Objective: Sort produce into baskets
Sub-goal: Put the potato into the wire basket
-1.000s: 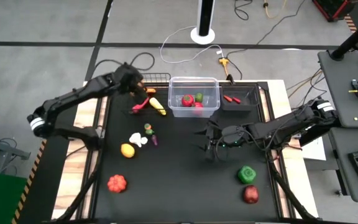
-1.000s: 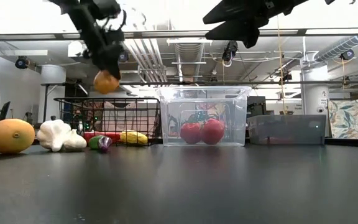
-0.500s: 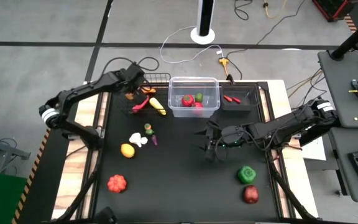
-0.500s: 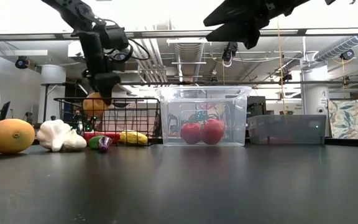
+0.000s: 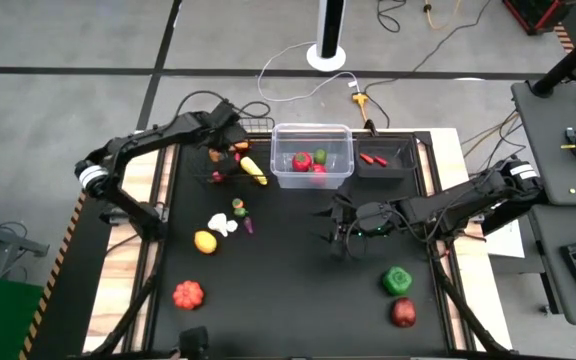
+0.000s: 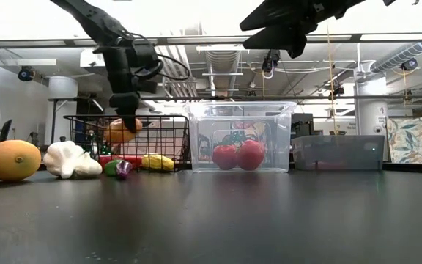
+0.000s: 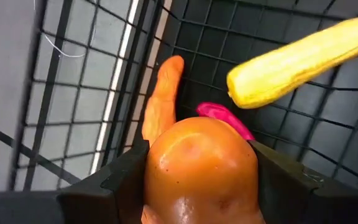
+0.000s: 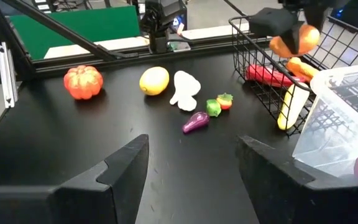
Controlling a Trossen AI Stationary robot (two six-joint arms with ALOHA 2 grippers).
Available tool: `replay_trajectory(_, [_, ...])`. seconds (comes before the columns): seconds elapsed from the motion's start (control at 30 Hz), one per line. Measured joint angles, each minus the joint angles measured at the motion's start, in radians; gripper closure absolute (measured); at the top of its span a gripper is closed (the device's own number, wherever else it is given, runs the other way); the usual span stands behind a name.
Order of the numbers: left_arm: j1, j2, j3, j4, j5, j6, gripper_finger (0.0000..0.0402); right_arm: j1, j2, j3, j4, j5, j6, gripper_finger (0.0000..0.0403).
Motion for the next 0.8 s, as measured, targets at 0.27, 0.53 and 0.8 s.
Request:
replay_trajectory(0.27, [0.002, 0.106, 0.146, -0.070, 0.001, 0.058, 0.0183, 0.000, 0.000, 0.000, -0.007, 0.000, 0.000, 0.0174])
replay_trajectory(0.53, [0.009, 0.156, 0.160, -0.118, -0.008, 0.064, 0.0183, 0.000, 0.000, 0.000, -0.030, -0.004, 0.009, 0.0174])
replay_trajectory(0.8, [0.015, 0.154, 0.144, -0.110, -0.009, 0.027, 0.0123, 0.000, 0.000, 0.000, -0.030, -0.005, 0.008, 0.0174])
